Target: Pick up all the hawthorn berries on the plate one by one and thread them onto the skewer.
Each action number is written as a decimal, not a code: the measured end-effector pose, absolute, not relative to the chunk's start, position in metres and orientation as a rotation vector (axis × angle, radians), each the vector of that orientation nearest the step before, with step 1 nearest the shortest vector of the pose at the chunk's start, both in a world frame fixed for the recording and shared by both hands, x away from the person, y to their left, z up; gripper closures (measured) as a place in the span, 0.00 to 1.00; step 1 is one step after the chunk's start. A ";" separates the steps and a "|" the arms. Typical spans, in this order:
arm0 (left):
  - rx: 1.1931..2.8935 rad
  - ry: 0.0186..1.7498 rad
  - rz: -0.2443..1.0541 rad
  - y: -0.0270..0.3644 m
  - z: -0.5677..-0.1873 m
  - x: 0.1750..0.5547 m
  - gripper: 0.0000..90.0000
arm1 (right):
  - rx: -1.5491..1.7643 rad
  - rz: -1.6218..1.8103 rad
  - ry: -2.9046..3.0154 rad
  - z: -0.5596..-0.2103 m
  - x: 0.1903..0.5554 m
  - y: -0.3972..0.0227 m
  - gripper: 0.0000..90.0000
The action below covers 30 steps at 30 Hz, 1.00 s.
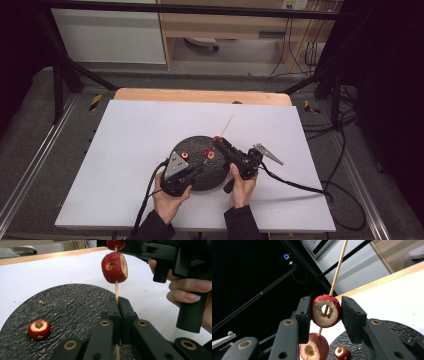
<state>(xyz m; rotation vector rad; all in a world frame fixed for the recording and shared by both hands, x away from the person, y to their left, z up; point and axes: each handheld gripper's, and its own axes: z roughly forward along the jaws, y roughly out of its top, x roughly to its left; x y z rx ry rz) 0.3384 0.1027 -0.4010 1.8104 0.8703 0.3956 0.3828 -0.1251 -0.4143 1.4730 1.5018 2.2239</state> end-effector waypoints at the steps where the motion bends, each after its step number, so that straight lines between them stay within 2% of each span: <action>1: 1.813 0.869 0.401 0.103 -0.401 0.339 0.98 | 1.472 2.221 1.506 -0.414 0.383 -0.125 0.69; 9: 1.820 0.859 0.393 0.107 -0.402 0.338 0.98 | 1.459 2.205 1.556 -0.413 0.384 -0.126 0.66; 13: 1.833 0.853 0.400 0.114 -0.402 0.336 0.98 | 1.432 2.149 1.606 -0.409 0.384 -0.131 0.56; 26: 1.908 0.830 0.435 0.152 -0.403 0.333 0.98 | 1.323 1.853 1.921 -0.406 0.385 -0.145 0.11; 30: 1.932 0.831 0.434 0.168 -0.404 0.331 0.98 | 1.309 1.760 2.039 -0.409 0.387 -0.146 0.05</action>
